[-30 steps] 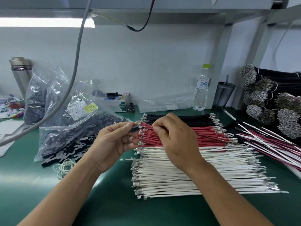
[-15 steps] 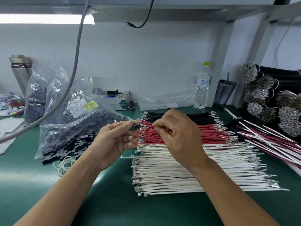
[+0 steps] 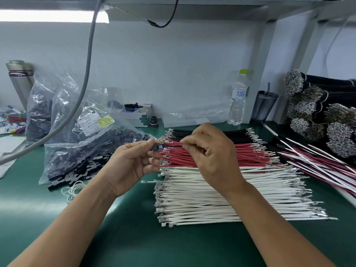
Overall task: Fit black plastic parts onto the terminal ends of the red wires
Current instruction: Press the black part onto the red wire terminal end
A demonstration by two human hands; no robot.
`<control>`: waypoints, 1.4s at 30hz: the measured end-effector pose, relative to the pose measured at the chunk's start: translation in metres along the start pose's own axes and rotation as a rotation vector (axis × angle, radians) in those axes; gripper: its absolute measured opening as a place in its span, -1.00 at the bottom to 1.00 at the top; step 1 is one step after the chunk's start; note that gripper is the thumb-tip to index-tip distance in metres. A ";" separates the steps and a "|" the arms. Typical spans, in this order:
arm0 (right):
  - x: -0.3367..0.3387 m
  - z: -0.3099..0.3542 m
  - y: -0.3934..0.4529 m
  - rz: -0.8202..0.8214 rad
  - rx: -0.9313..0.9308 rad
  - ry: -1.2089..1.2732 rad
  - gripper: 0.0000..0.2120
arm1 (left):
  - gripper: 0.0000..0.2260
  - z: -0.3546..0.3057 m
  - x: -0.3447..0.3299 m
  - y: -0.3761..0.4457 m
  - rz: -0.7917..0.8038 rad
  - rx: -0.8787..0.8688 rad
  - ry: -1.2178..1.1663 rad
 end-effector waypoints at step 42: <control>0.008 0.010 -0.004 0.120 0.015 -0.252 -0.95 | -0.76 0.002 -0.009 -0.002 -0.074 -0.271 0.620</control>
Point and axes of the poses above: each hand's wrist, its own y-axis towards the middle knuckle, its own x-axis out of the back of the hand, z = x × y, the point moved 3 cm from there along y, towards the middle knuckle, and after that the axes turned 3 degrees about -y, right-handed, at the moved point
